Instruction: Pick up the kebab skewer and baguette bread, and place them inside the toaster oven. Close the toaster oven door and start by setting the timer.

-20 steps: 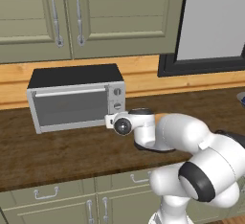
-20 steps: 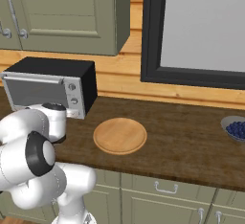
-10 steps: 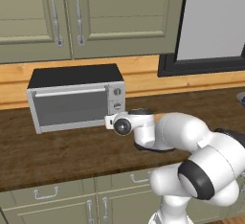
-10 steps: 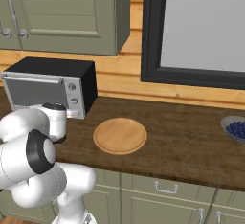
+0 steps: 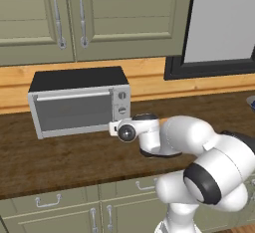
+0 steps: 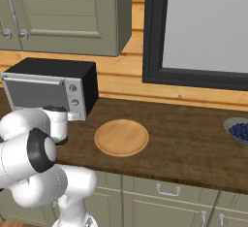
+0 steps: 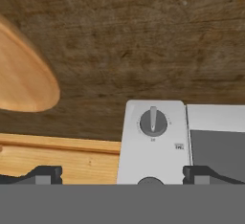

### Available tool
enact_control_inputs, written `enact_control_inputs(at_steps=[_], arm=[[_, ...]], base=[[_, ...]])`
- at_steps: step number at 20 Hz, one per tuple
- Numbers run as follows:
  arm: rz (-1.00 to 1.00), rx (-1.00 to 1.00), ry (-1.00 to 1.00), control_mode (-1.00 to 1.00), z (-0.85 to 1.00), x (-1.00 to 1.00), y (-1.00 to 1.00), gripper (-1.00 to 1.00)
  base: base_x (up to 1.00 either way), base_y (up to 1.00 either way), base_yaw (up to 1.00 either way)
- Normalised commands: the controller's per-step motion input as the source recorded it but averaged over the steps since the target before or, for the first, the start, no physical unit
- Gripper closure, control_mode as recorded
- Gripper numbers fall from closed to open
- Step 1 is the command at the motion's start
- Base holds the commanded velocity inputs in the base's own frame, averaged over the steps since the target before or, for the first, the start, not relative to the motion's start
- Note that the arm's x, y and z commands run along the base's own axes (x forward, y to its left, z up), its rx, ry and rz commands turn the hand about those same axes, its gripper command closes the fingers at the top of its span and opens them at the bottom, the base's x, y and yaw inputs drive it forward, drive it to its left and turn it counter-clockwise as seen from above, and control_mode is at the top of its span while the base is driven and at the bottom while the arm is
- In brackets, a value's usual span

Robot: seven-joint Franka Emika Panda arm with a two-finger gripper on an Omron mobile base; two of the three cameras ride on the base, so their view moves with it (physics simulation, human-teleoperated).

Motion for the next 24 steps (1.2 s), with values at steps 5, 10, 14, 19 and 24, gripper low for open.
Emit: enact_control_inputs(at_steps=[5,10,14,19,24], arm=[[0.0,0.0,0.0,-1.0,-0.14,0.13,0.0,-1.0],[0.0,0.0,0.0,-1.0,-0.06,0.16,0.0,-1.0],[0.0,0.0,0.0,-1.0,-0.11,0.0,0.0,-1.0],[0.0,0.0,0.0,-1.0,-0.13,-0.01,0.0,-1.0],[0.0,0.0,0.0,-1.0,-0.01,0.02,0.0,-1.0]], base=[[0.0,0.0,0.0],[0.0,0.0,0.0],[0.0,0.0,0.0],[0.0,0.0,0.0],[0.0,0.0,0.0]])
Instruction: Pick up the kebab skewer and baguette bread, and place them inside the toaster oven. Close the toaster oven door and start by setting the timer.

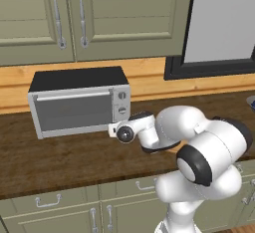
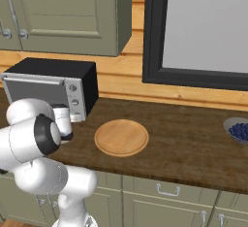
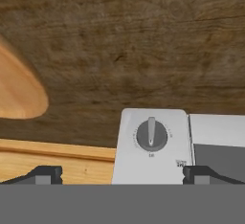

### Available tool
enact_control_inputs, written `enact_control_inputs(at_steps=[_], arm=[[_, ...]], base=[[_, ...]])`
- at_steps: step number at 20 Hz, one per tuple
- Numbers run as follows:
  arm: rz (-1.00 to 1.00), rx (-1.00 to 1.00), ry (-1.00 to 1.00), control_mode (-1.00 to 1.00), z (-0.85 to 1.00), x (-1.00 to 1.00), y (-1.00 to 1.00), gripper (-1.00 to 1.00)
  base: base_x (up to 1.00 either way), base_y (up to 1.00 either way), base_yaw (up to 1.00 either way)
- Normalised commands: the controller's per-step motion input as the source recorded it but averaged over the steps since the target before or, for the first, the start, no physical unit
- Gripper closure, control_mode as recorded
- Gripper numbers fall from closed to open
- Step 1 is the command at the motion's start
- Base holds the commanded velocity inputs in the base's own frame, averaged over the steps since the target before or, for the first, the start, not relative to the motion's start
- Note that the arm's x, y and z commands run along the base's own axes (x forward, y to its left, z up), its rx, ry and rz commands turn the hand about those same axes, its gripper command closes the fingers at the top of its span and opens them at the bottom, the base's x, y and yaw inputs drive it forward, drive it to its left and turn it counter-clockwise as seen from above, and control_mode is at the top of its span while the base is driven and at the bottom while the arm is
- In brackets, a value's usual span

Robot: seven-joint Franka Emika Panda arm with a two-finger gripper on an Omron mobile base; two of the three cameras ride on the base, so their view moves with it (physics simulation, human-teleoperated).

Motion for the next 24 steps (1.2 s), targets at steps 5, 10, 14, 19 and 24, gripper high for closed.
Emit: enact_control_inputs(at_steps=[5,10,14,19,24], arm=[[0.0,0.0,0.0,-1.0,0.0,0.01,-0.13,-1.0],[0.0,0.02,0.0,-1.0,0.0,0.0,-0.36,-1.0],[0.0,0.02,0.0,-1.0,0.0,0.0,-0.28,-1.0],[0.0,0.02,0.0,-1.0,0.0,0.01,-0.11,-1.0],[0.0,0.02,0.0,-1.0,-0.01,0.02,0.07,-1.0]], base=[[0.0,0.0,0.0],[0.0,0.0,0.0],[0.0,0.0,0.0],[0.0,0.0,0.0],[0.0,0.0,0.0]])
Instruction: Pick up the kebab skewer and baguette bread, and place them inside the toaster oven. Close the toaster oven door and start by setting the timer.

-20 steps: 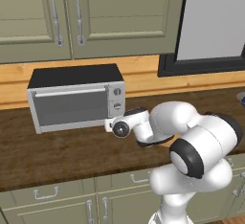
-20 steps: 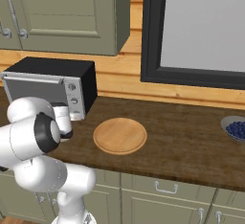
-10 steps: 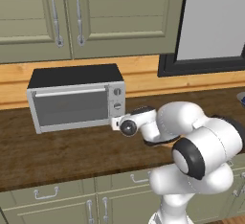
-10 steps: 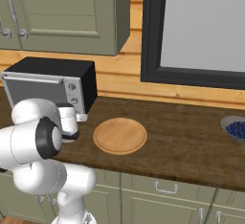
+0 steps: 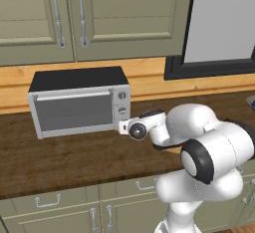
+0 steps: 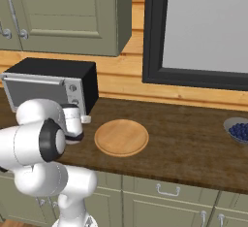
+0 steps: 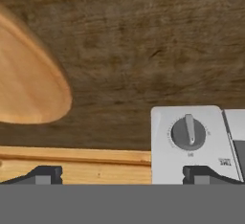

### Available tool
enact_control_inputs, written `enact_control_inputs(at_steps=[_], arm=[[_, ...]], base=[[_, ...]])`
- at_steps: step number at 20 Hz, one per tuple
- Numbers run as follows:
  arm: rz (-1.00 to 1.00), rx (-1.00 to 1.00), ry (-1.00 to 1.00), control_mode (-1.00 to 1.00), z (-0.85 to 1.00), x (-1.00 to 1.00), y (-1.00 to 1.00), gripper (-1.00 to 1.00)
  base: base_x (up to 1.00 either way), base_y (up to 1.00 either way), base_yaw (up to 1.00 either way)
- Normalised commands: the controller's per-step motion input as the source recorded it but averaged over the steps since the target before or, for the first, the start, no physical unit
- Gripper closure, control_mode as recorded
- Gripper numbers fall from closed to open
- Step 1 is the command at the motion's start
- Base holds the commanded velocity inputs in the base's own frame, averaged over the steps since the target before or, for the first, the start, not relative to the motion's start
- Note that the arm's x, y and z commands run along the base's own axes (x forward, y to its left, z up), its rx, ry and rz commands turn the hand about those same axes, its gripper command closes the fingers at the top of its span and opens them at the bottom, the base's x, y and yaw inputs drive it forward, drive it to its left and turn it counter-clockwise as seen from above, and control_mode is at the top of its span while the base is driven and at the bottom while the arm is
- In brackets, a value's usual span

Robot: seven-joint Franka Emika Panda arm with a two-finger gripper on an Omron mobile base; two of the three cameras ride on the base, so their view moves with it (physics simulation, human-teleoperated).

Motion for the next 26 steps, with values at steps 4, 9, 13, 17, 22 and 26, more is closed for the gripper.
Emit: enact_control_inputs(at_steps=[4,9,13,17,22,26], arm=[[0.0,0.0,-0.04,-1.0,-0.01,0.01,0.33,-1.0],[0.0,0.0,-0.08,-1.0,-0.09,0.0,0.38,-1.0],[0.0,0.0,-0.08,-1.0,-0.21,0.0,0.03,-1.0],[0.0,0.0,-0.1,-1.0,-0.15,0.0,-0.03,-1.0],[0.0,0.0,-0.09,-1.0,0.0,-0.03,-0.19,-1.0],[0.0,0.0,-0.06,-1.0,0.0,-0.2,-0.24,-1.0]], base=[[0.0,0.0,0.0],[0.0,0.0,0.0],[0.0,0.0,0.0],[0.0,0.0,0.0],[0.0,0.0,0.0],[0.0,0.0,0.0]])
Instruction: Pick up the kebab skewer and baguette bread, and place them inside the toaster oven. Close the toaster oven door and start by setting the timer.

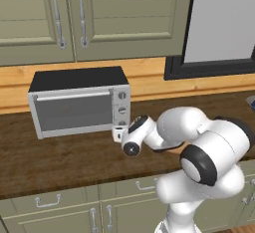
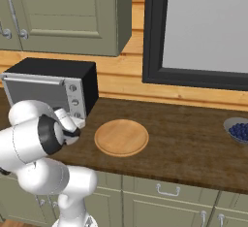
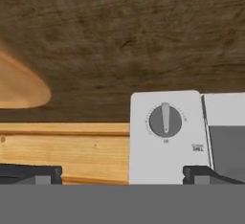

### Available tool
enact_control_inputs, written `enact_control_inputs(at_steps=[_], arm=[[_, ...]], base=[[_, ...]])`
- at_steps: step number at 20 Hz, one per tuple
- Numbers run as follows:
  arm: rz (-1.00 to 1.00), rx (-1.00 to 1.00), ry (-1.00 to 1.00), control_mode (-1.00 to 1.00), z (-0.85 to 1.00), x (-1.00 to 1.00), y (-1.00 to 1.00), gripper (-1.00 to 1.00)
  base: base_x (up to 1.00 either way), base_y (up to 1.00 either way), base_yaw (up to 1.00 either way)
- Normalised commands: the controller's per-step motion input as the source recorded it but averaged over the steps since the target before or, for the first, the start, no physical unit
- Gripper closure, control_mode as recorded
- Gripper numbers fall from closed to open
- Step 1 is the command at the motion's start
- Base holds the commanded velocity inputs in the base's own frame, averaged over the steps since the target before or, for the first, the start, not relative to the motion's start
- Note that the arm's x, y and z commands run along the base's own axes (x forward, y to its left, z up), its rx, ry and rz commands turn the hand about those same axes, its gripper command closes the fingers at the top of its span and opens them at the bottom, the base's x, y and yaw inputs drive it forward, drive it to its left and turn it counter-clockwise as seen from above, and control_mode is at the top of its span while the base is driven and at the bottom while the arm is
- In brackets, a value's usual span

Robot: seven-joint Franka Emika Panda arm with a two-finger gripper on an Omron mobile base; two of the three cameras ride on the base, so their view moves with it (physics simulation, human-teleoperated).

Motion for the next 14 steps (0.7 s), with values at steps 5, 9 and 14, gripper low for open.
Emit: enact_control_inputs(at_steps=[5,9,14], arm=[[0.0,0.0,-0.03,-1.0,0.0,0.04,-0.11,-1.0],[0.0,0.0,-0.02,-1.0,0.0,0.12,0.0,-1.0],[0.0,0.0,-0.01,-1.0,0.0,0.0,0.0,-1.0]], base=[[0.0,0.0,0.0],[0.0,0.0,0.0],[0.0,0.0,0.0]])
